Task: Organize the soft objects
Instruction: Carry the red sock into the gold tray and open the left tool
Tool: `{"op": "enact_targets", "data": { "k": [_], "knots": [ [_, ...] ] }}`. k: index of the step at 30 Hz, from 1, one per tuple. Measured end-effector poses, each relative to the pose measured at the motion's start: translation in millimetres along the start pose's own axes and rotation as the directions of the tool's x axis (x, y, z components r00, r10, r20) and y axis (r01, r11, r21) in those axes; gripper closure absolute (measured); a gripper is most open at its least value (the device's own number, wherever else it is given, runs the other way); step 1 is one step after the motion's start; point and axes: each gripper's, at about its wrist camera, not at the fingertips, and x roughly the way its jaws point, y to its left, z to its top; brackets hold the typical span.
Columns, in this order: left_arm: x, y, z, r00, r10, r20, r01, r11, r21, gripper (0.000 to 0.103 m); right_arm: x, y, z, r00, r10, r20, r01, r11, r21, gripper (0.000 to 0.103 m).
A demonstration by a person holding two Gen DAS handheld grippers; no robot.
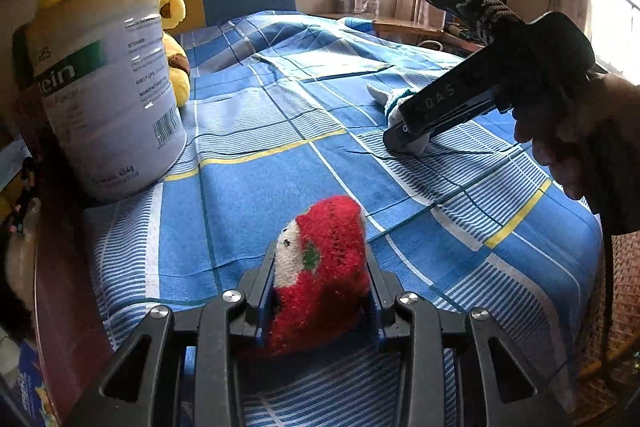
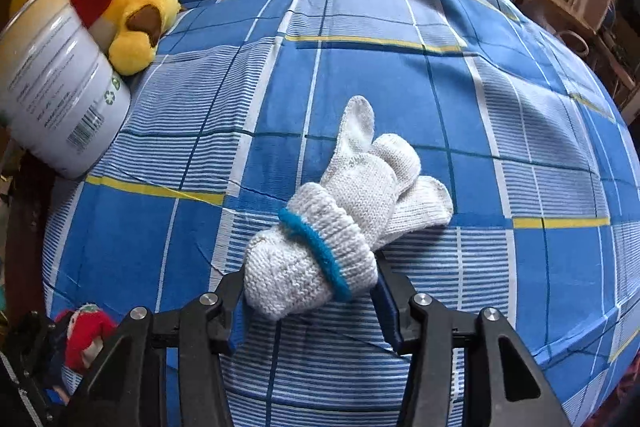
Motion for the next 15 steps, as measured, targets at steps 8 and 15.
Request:
{"op": "enact_targets", "data": {
  "k": [8, 15],
  "knots": [
    [-1.2, -3.5, -1.0, 1.0, 0.021, -0.001, -0.021, 1.0, 0.017, 0.065, -5.7, -4.8, 0.6, 0.999, 0.045, -0.011, -0.045, 0.998, 0.033, 0.043],
    [-1.8, -5.3, -1.6, 0.999, 0.032, -0.002, -0.032, 0.999, 0.024, 0.064, -4.6, -6.4, 4.6, 0.99, 0.14, -0.03, -0.136, 0.986, 0.096, 0.024]
  ]
}}
